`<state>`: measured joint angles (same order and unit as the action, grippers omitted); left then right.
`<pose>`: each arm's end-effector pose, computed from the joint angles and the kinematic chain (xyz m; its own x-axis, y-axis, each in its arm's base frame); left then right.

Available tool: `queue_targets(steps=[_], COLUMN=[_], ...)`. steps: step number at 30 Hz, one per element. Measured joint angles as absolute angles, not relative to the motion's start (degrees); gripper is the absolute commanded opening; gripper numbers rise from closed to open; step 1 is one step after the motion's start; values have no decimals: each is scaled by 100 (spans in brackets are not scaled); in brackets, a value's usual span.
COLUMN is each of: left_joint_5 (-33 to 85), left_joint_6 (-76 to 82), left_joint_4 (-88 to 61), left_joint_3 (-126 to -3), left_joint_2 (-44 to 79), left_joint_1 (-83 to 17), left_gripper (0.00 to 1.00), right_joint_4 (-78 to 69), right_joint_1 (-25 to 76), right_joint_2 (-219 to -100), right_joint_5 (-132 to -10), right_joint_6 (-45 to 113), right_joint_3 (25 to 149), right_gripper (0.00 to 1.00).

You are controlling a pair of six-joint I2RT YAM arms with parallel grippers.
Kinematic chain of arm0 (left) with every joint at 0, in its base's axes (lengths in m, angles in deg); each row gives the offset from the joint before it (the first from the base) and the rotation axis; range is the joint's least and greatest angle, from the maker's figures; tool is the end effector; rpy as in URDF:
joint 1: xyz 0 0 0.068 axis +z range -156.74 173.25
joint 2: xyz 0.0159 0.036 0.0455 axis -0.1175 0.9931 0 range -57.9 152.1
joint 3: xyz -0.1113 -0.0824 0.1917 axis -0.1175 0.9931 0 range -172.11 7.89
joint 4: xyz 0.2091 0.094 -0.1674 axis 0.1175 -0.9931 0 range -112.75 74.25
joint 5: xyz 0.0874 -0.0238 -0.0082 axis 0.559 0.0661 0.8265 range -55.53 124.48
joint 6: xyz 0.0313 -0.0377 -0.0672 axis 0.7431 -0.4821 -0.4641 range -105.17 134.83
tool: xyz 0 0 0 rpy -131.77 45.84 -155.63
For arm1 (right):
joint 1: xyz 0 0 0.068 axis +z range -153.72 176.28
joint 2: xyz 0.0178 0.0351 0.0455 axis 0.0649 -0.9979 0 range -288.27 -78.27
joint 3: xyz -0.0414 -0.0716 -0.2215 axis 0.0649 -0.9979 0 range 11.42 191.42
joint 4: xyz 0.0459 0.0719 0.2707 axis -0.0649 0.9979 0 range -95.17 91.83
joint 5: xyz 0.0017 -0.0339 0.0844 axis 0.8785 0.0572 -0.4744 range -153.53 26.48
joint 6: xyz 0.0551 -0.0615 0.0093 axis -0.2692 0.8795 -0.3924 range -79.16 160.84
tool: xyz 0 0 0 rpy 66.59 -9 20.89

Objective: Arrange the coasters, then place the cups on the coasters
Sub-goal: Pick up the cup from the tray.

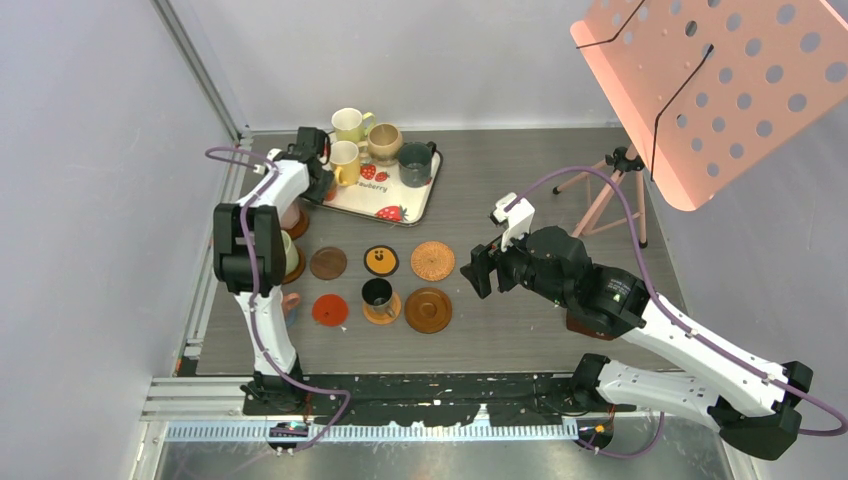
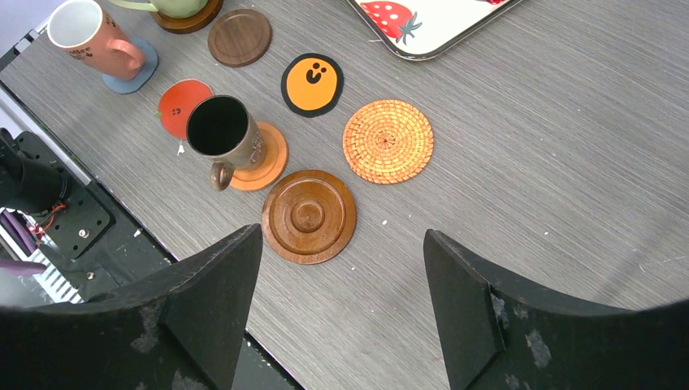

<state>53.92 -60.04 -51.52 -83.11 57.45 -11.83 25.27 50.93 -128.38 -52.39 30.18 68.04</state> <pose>0.4579 -0.0165 0.1382 -0.1466 -0.9008 -0.4086 -0.8550 0.3232 -0.4057 0.1665 0.2104 0.3182 -0.3598 -0.1934 -0.9128 -0.6427 0.7606 0.0922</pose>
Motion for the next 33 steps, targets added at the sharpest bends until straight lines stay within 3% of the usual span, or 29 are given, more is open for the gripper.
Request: queue_targets(steps=[10,20,28,33], left_joint_5=[5313,5317,5326,5344], left_joint_6=[-6017,-6017,-5972,-5862], left_joint_4=[-5056,-5082,-5102,-5161], left_joint_3=[-8311,-8307,-8305,-8305], left_joint_2=[5824,5824,5824,5802], left_joint_1=[-1159,-1148,-1141,-1132], left_gripper=[26,23,3,0], right_joint_4=[2527,2527,2527,2527], right_joint_1=[5093,5093,5093,5093], right_joint_2=[-12838,-12838,-12737,-12726], right_joint_5=[-5219,-5245,-5245,-5248], right_joint_6=[3016,2986,2959,2868], right_joint_3=[6804,6804,6804,6804], right_gripper=[80,80,80,80])
